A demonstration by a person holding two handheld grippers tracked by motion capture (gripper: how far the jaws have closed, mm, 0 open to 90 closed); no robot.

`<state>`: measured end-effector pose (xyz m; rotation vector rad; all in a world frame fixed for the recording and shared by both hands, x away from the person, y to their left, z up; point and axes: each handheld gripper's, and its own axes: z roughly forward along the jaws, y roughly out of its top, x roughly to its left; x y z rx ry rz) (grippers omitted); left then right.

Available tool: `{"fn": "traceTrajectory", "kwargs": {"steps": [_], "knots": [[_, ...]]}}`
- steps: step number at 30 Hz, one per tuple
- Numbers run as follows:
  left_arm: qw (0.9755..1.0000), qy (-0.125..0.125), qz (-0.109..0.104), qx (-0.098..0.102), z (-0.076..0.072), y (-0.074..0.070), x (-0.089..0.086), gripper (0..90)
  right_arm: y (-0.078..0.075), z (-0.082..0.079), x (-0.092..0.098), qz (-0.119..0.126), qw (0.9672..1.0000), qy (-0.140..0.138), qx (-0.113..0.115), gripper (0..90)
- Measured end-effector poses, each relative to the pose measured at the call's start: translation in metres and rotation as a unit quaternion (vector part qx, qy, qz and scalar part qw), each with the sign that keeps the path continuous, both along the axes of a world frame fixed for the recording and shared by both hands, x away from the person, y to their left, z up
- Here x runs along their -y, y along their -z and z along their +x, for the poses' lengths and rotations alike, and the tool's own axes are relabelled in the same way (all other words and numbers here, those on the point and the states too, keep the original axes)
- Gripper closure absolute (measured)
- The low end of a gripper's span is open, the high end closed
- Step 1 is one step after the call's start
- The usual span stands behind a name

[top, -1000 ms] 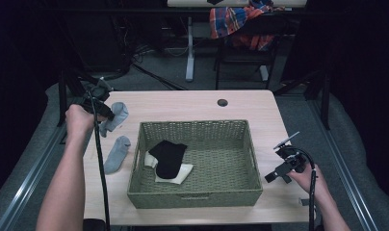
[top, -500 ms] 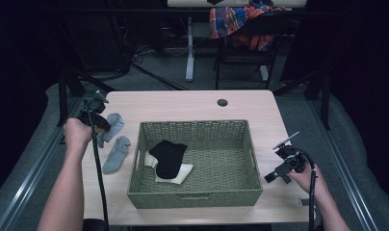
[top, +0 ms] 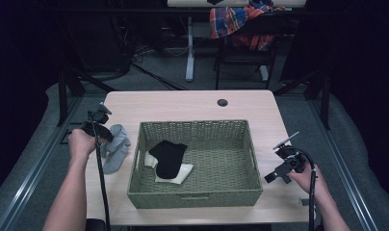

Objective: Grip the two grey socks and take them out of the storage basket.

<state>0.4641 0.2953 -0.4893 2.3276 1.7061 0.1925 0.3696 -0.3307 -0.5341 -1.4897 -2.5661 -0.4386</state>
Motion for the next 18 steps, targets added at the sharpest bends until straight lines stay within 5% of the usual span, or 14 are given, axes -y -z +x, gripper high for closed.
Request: {"fn": "traceTrajectory", "kwargs": {"steps": [11,14,18], "knots": [[0.9987,-0.028,-0.035,-0.024,0.003,0.031,-0.002,78.9,0.001,0.0,0.0,0.003,1.0,-0.001,0.002,3.8],[0.9982,-0.026,-0.034,-0.041,0.002,0.037,-0.001,66.1,0.001,0.0,0.001,0.002,1.0,0.0,0.004,3.8],[0.9983,-0.031,-0.037,-0.033,-0.004,0.032,-0.003,40.7,0.002,-0.002,-0.001,0.016,0.9996,0.019,0.013,3.8]]}}
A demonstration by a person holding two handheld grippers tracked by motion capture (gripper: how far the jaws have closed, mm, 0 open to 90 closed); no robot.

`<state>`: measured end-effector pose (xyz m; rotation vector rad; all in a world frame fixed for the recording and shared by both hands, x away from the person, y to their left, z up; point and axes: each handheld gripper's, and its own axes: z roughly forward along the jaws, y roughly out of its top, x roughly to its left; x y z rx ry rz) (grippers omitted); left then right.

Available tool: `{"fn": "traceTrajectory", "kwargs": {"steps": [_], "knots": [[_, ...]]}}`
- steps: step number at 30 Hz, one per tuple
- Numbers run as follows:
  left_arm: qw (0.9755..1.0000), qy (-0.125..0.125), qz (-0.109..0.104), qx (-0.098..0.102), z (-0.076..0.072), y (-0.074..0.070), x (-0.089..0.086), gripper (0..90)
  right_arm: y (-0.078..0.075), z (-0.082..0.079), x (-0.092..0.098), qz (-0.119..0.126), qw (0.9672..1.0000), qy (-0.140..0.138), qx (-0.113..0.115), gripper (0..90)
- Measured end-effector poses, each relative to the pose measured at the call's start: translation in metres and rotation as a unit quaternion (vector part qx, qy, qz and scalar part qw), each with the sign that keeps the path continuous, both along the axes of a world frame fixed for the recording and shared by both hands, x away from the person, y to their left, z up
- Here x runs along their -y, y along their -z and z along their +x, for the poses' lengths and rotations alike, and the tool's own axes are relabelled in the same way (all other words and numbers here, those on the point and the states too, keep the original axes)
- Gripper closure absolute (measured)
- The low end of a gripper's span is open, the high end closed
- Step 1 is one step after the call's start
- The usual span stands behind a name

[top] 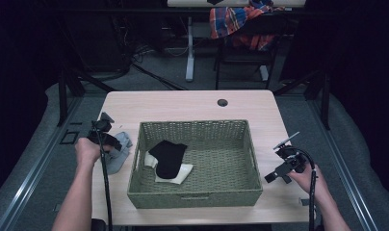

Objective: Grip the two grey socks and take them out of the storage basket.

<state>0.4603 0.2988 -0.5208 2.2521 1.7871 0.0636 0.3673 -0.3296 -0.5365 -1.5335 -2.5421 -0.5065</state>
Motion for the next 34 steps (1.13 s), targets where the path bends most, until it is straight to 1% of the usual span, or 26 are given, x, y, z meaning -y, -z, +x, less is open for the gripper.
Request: {"fn": "traceTrajectory", "kwargs": {"steps": [1,2,3,4,5,6,7,9,10,13,16,20,22,23,24,25,27,28,29,30,31,34], "knots": [[1.0,0.001,0.001,0.004,-0.002,-0.002,-0.001,33.3,-0.001,0.001,0.001,-0.005,0.9999,-0.01,-0.005,3.8],[0.9999,0.0,0.001,0.013,-0.005,-0.005,-0.001,28.3,-0.002,0.002,0.002,-0.017,0.9996,-0.022,-0.01,3.8],[0.9998,-0.002,0.002,0.02,-0.008,-0.008,-0.001,23.0,-0.003,0.002,0.002,-0.017,0.9996,-0.022,-0.01,3.8],[0.9995,-0.004,0.005,0.031,-0.012,-0.011,-0.002,17.6,0.0,0.0,0.0,0.0,1.0,0.002,0.002,3.8],[0.9992,-0.007,0.005,0.04,-0.016,-0.014,-0.004,15.3,0.001,-0.001,-0.001,0.0,1.0,0.004,0.004,3.8],[0.9989,-0.008,0.002,0.046,-0.019,-0.018,-0.005,14.1,-0.002,0.002,0.001,-0.017,0.9996,-0.02,-0.008,3.8],[0.9984,-0.01,0.001,0.056,-0.023,-0.021,-0.006,10.0,-0.004,0.003,0.002,-0.024,0.9992,-0.029,-0.012,3.8],[0.9978,-0.01,0.007,0.065,-0.031,-0.028,-0.006,3.4,-0.002,0.002,0.001,-0.018,0.9996,-0.019,-0.007,3.8],[0.9974,-0.01,0.01,0.07,-0.034,-0.03,-0.005,0.5,-0.002,0.002,0.001,-0.018,0.9996,-0.018,-0.008,3.8],[0.9962,-0.003,0.01,0.086,-0.047,-0.039,-0.002,0.2,-0.002,0.002,0.001,-0.02,0.9995,-0.021,-0.01,3.8],[0.9957,0.007,0.013,0.092,-0.058,-0.044,0.004,0.1,-0.003,0.002,0.0,-0.02,0.9995,-0.022,-0.01,3.8],[0.9943,0.022,0.035,0.098,-0.074,-0.046,0.014,0.1,-0.003,0.001,0.0,-0.019,0.9996,-0.02,-0.008,3.8],[0.9938,0.025,0.037,0.102,-0.082,-0.046,0.017,0.1,-0.003,0.001,0.0,-0.02,0.9996,-0.021,-0.008,3.8],[0.9934,0.025,0.036,0.106,-0.086,-0.045,0.019,0.1,-0.003,0.001,0.0,-0.018,0.9996,-0.021,-0.01,3.8],[0.9925,0.028,0.036,0.113,-0.092,-0.043,0.021,0.1,-0.003,0.001,0.0,-0.017,0.9996,-0.021,-0.01,3.8],[0.9919,0.03,0.035,0.118,-0.096,-0.041,0.023,0.0,-0.002,0.0,-0.001,-0.011,0.9999,-0.01,-0.003,3.8],[0.9908,0.028,0.035,0.127,-0.104,-0.034,0.026,0.0,-0.002,0.0,-0.002,-0.012,0.9999,-0.009,-0.002,3.8],[0.9911,0.027,0.031,0.127,-0.108,-0.029,0.026,0.0,-0.003,0.001,-0.001,-0.013,0.9998,-0.017,-0.006,3.8],[0.9922,0.032,0.03,0.117,-0.109,-0.025,0.027,0.0,-0.004,0.001,-0.001,-0.017,0.9995,-0.023,-0.009,3.8],[0.9927,0.036,0.034,0.11,-0.11,-0.021,0.029,0.0,-0.004,0.002,-0.001,-0.021,0.9995,-0.025,-0.007,3.8],[0.9927,0.038,0.038,0.108,-0.11,-0.019,0.03,0.1,-0.002,0.0,-0.002,-0.013,0.9998,-0.012,0.0,3.8],[0.9925,0.032,0.035,0.112,-0.107,-0.018,0.028,0.0,-0.003,0.002,-0.003,-0.018,0.9994,-0.027,-0.012,3.8]]}}
